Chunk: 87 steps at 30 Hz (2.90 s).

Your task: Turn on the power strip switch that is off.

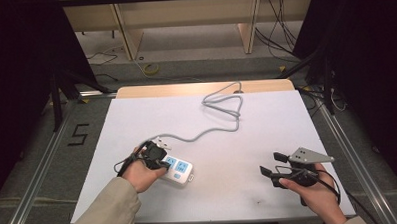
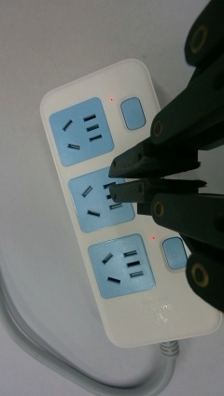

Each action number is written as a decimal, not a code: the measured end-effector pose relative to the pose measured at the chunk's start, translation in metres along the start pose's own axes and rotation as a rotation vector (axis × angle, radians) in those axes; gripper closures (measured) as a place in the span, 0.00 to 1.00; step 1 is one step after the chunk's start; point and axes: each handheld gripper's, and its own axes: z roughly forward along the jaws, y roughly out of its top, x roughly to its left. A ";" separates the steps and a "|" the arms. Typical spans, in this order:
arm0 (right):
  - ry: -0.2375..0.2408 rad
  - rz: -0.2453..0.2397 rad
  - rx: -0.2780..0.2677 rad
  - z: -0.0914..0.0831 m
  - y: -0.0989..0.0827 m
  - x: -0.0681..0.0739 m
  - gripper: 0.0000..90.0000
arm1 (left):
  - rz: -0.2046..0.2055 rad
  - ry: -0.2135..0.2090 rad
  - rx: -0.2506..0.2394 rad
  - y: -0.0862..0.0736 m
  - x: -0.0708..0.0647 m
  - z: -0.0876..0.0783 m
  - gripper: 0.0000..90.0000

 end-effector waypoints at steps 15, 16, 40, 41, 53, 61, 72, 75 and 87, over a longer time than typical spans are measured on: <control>0.001 -0.001 0.000 0.000 0.000 0.000 0.31 | -0.015 0.014 -0.113 -0.001 0.003 -0.011 0.87; 0.000 -0.001 0.000 0.000 0.000 0.000 0.31 | -0.013 0.015 -0.121 -0.001 0.003 -0.011 0.86; 0.001 -0.002 0.000 0.000 0.000 0.000 0.30 | -0.021 0.019 -0.298 -0.002 0.012 -0.012 0.43; 0.001 -0.001 -0.001 0.000 0.000 0.000 0.30 | -0.021 0.020 -0.305 -0.002 0.012 -0.012 0.41; 0.004 -0.001 -0.002 0.000 0.000 0.000 0.30 | -0.030 0.032 -0.398 -0.004 0.013 -0.018 0.22; 0.004 -0.002 -0.003 0.000 0.000 0.000 0.29 | -0.026 0.026 -0.419 -0.012 0.017 -0.022 0.18; 0.006 -0.003 -0.003 0.000 -0.001 0.000 0.29 | -0.031 0.040 -0.443 -0.028 0.024 -0.029 0.17; 0.006 -0.005 -0.001 0.000 -0.001 0.000 0.28 | -0.030 0.044 -0.444 -0.032 0.025 -0.030 0.17; 0.012 -0.006 0.002 0.000 -0.001 0.000 0.27 | -0.021 0.054 -0.456 -0.045 0.028 -0.033 0.17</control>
